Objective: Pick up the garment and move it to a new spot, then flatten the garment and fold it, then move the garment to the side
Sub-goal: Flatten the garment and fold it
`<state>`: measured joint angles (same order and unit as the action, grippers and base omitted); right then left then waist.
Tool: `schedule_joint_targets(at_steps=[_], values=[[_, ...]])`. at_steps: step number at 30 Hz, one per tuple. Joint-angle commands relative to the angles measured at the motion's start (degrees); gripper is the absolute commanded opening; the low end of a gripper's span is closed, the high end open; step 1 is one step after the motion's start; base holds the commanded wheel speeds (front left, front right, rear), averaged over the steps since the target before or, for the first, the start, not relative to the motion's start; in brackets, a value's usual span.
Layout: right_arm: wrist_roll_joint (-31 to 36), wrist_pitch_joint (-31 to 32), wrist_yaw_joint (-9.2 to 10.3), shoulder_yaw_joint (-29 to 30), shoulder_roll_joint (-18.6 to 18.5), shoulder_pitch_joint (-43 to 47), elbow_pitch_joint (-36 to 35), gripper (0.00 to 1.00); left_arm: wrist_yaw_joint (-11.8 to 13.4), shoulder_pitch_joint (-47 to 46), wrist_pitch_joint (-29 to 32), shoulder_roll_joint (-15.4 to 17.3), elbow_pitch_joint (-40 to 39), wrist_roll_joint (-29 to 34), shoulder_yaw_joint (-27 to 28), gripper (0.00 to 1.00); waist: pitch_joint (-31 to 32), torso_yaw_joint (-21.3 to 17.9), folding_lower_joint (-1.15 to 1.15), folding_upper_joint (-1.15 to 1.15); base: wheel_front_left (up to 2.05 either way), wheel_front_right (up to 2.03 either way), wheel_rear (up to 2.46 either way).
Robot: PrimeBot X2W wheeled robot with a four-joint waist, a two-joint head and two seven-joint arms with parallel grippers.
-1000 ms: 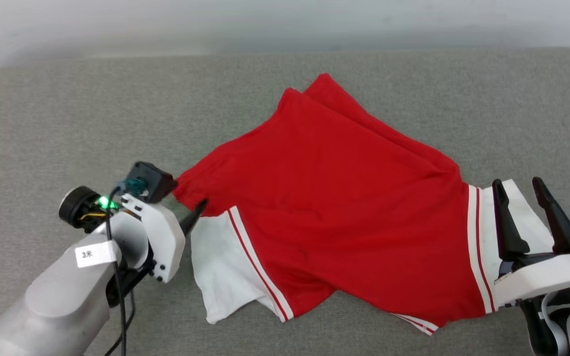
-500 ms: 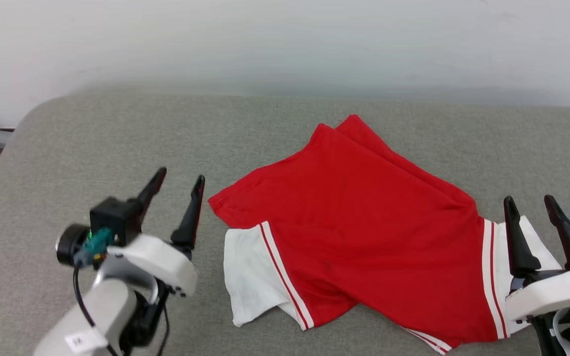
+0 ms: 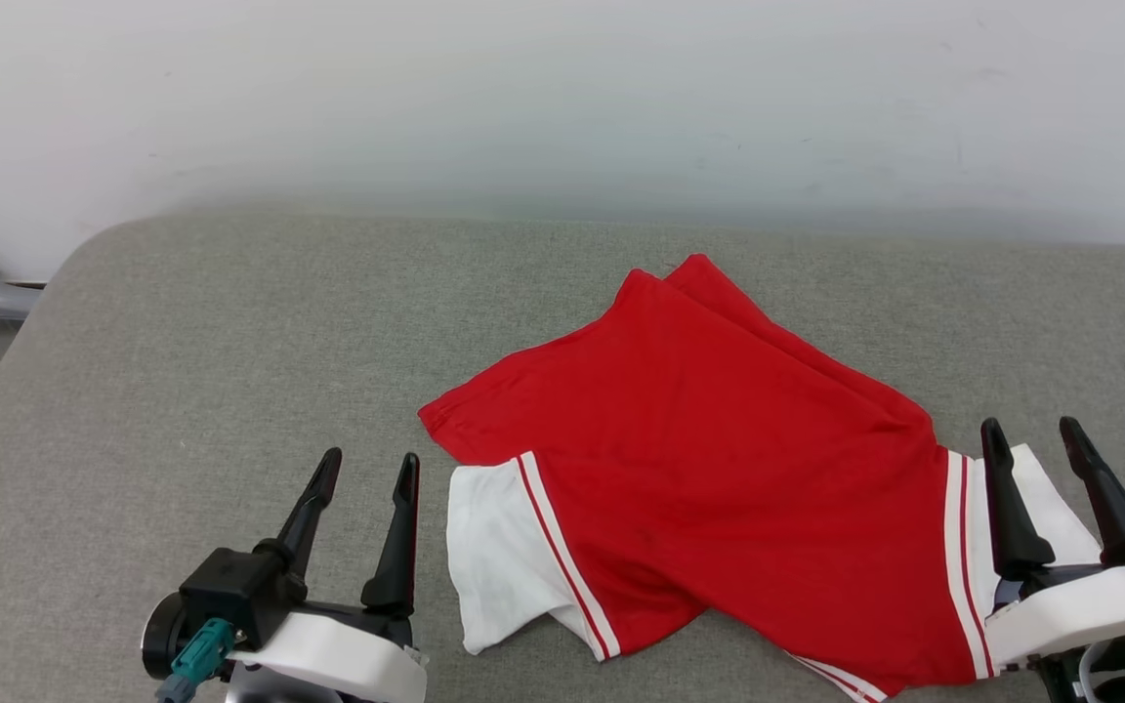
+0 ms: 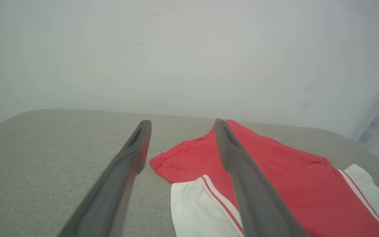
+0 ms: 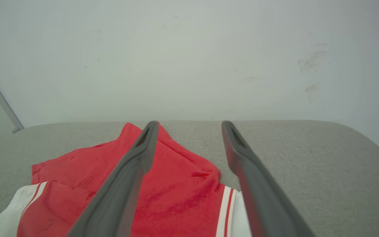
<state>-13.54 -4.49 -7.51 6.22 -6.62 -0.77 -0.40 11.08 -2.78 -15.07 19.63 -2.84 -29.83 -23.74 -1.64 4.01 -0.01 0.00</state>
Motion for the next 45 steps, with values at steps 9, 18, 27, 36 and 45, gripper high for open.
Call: schedule_joint_targets(at_steps=[9,18,27,36,45], values=[[-0.08,0.31,0.04,-0.3,0.11,0.8,-0.52,1.0,-2.41,-0.35,7.57,1.47,1.33,-1.23,-2.09,1.0,-0.38,-0.69,0.01,0.0,0.0,0.0,0.0],[-0.01,0.44,0.04,-0.68,-0.15,0.15,-0.64,1.0,1.49,-0.5,34.43,5.96,-5.6,-5.23,-6.63,1.0,-3.14,-1.75,0.01,0.0,0.0,0.0,0.0],[-0.02,-0.19,0.04,-0.99,-0.5,-1.58,-0.34,1.0,3.57,-1.62,42.31,7.26,-4.46,-5.88,-7.79,1.0,-6.8,-3.52,0.01,0.0,0.0,0.0,0.0],[-0.08,-0.43,0.04,-1.06,-0.91,-3.02,-0.06,1.0,2.65,-3.37,42.27,6.16,1.86,-6.23,-8.47,1.0,-9.48,-4.93,0.01,0.0,0.0,0.0,0.0],[0.15,-0.38,0.04,-0.67,-1.35,-3.53,-0.25,1.0,1.61,-3.78,42.61,4.7,9.39,-7.26,-9.6,0.65,-11.21,-5.06,0.01,0.0,0.0,0.0,0.0]])
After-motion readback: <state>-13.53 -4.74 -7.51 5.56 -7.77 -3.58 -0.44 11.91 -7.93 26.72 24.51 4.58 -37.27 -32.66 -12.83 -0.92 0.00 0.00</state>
